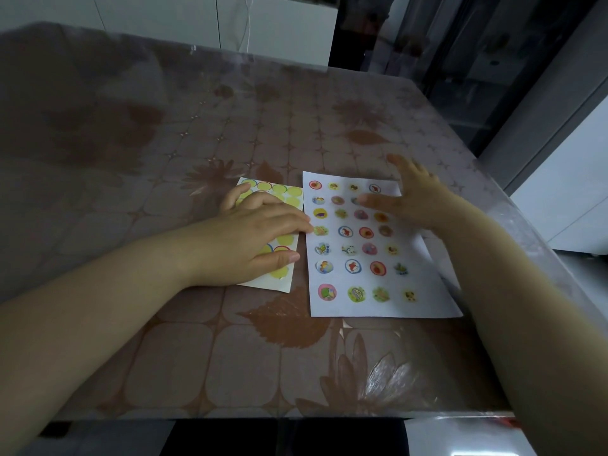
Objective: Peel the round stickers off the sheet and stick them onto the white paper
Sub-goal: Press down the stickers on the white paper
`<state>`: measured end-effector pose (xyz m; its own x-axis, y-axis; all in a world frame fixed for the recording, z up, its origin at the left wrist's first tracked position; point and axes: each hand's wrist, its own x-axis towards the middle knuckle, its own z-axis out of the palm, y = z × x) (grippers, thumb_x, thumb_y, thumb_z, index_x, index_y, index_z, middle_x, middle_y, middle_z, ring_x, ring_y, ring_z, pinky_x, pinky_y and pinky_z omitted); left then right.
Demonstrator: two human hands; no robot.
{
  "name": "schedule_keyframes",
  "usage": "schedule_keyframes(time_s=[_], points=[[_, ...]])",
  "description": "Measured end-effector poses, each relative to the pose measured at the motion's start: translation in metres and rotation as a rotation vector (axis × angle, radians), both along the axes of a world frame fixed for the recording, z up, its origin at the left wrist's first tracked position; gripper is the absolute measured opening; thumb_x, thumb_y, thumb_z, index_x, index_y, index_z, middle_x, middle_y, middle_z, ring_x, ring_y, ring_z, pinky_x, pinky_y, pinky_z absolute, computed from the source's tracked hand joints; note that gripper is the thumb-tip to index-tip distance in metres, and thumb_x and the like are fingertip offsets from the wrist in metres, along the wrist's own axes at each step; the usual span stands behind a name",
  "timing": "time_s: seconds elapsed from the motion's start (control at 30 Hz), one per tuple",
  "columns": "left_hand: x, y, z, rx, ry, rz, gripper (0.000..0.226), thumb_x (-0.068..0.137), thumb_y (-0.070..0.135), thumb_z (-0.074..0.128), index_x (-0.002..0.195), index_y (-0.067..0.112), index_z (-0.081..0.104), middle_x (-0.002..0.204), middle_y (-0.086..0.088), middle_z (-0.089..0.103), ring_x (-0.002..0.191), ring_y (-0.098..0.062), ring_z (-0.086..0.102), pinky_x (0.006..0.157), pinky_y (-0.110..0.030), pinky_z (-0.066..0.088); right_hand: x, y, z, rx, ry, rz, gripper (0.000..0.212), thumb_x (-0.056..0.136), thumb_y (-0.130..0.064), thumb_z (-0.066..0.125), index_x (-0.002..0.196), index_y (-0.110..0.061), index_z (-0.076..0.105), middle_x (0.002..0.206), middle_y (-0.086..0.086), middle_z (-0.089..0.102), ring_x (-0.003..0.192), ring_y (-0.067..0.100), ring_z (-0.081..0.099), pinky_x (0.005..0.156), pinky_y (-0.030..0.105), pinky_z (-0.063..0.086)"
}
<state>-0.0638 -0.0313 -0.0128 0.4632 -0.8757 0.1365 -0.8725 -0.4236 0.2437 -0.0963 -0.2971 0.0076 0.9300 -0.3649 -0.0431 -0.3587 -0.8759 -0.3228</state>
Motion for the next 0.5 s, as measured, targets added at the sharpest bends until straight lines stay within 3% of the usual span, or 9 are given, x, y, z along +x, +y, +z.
schedule_keyframes(time_s=[0.13,0.33,0.5], points=[[0.0,0.0,0.0,0.01,-0.004,0.009,0.06,0.075,0.064,0.017,0.127,0.042,0.037,0.133,0.03,0.035,0.128,0.0,0.019,0.11,-0.034,-0.01,0.0,0.006,0.0,-0.026,0.071,0.036,0.11,0.06,-0.063,0.069,0.146,-0.03,0.009,0.156,0.003,0.009,0.141,0.032,0.012,0.114,0.052,0.014],[-0.001,0.0,0.0,0.021,-0.006,0.017,0.061,0.075,0.064,0.015,0.128,0.043,0.037,0.135,0.029,0.034,0.129,-0.001,0.018,0.109,-0.032,-0.011,-0.001,0.007,0.001,-0.093,0.036,0.084,0.105,0.064,-0.063,0.067,0.146,-0.03,0.01,0.156,0.002,0.008,0.142,0.031,0.011,0.115,0.051,0.008],[-0.001,0.0,0.0,0.033,-0.009,0.022,0.062,0.074,0.064,0.014,0.128,0.043,0.036,0.136,0.029,0.033,0.13,-0.001,0.018,0.109,-0.032,-0.012,-0.003,-0.017,0.004,0.016,-0.028,0.033,0.093,0.071,-0.062,0.06,0.145,-0.026,0.017,0.154,0.007,0.02,0.139,0.033,0.021,0.113,0.052,0.019]])
